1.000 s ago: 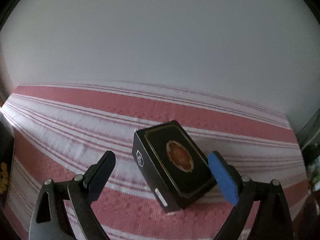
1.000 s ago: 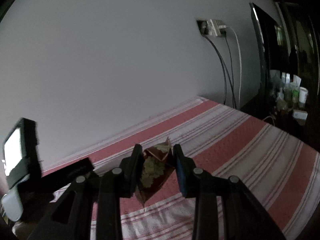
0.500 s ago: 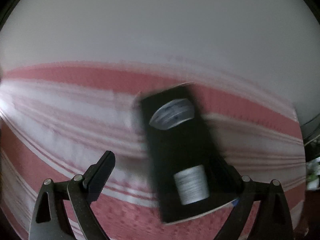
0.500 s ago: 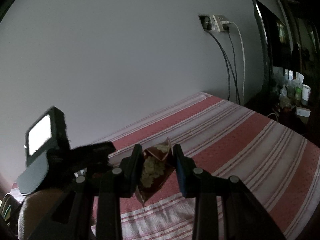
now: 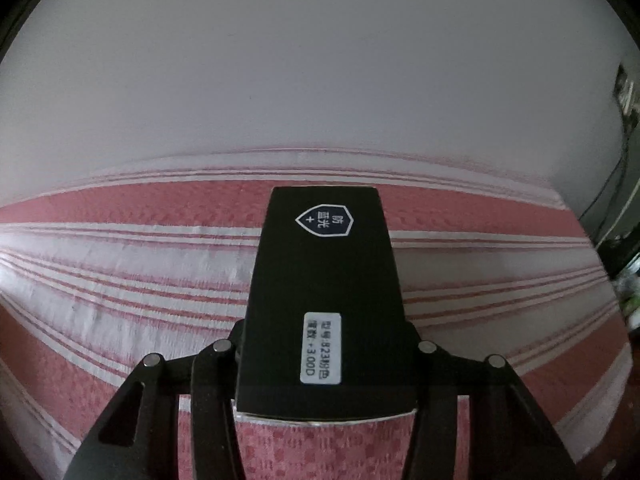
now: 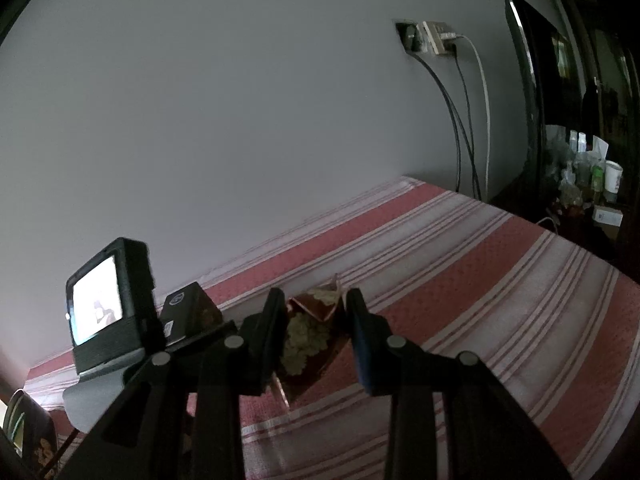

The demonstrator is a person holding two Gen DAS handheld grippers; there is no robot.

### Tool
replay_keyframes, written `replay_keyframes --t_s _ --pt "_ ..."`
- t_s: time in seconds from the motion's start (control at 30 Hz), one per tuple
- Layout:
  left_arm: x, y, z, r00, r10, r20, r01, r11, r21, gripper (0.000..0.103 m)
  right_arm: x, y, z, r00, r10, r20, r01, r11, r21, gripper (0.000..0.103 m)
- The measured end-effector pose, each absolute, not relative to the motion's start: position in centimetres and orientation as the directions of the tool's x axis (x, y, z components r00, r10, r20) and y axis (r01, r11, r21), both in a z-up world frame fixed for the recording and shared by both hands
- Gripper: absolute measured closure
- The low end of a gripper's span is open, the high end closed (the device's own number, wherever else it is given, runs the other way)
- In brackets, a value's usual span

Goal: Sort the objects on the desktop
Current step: 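Carry the black box and orange packet over the silver tin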

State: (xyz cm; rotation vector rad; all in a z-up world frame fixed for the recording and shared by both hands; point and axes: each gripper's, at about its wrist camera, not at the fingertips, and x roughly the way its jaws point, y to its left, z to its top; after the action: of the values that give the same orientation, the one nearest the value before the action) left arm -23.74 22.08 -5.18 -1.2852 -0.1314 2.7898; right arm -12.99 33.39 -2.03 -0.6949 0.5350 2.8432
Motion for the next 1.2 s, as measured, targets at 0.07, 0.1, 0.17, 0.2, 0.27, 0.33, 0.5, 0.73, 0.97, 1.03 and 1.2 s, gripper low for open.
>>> replay_keyframes --t_s 0.07,0.1,0.17,0.2,0.27,0.33,0.5,0.73,0.97,1.03,1.2 --pt "-21.5 20.8 -4.3 -0.681 0.102 -0.725 -0.041 -0.994 -0.101 0.053 -13.0 33.2 -2.0 -0.879 0.076 -0.470 -0.239 -0.924 0.298 0.071" --pt "-21.0 20.6 -4.0 -0.698 0.096 -0.710 -0.048 -0.995 -0.087 0.053 -13.0 33.1 -2.0 -0.880 0.074 -0.470 -0.236 -0.925 0.297 0.071" --pt "-19.6 20.1 -3.2 -0.735 0.085 -0.673 -0.066 -0.996 -0.054 0.053 -13.0 32.9 -2.0 -0.881 0.069 -0.467 -0.228 -0.929 0.293 0.071" --pt "-19.0 19.9 -2.9 -0.745 0.085 -0.661 -0.071 -0.996 -0.048 0.053 -13.0 32.8 -2.0 -0.883 0.067 -0.465 -0.224 -0.931 0.290 0.071" --pt "-17.7 19.0 -2.5 -0.766 0.076 -0.638 -0.073 -0.997 -0.031 0.053 -13.0 32.6 -1.9 -0.886 0.058 -0.459 -0.209 -0.935 0.286 0.071" --pt "-16.7 17.8 -2.1 -0.780 0.071 -0.621 -0.082 -0.997 -0.012 0.053 -12.9 32.3 -1.8 -0.890 0.045 -0.454 -0.193 -0.939 0.285 0.071" --pt "-12.7 15.6 -1.3 -0.814 0.036 -0.580 -0.070 -0.997 0.035 0.053 -12.8 31.0 -1.7 -0.896 0.031 -0.443 -0.154 -0.957 0.244 0.071" --pt "-11.0 12.0 -1.3 -0.831 0.003 -0.556 -0.047 -0.997 0.065 0.053 -12.2 28.9 -1.6 -0.910 -0.005 -0.415 -0.087 -0.976 0.202 0.071" --pt "-7.8 8.5 -1.6 -0.859 -0.028 -0.511 -0.023 -0.995 0.095 0.053 -11.5 27.0 -1.5 -0.915 -0.099 -0.392 0.007 -0.973 0.229 0.071" --pt "-7.2 8.1 -1.7 -0.865 -0.039 -0.501 -0.014 -0.995 0.101 0.053 -11.4 26.4 -1.6 -0.909 -0.119 -0.400 0.025 -0.972 0.233 0.071" --pt "-5.6 5.2 -1.7 -0.866 -0.027 -0.500 -0.004 -0.998 0.061 0.053 -10.4 23.9 -1.7 -0.899 -0.141 -0.414 0.068 -0.980 0.187 0.071"
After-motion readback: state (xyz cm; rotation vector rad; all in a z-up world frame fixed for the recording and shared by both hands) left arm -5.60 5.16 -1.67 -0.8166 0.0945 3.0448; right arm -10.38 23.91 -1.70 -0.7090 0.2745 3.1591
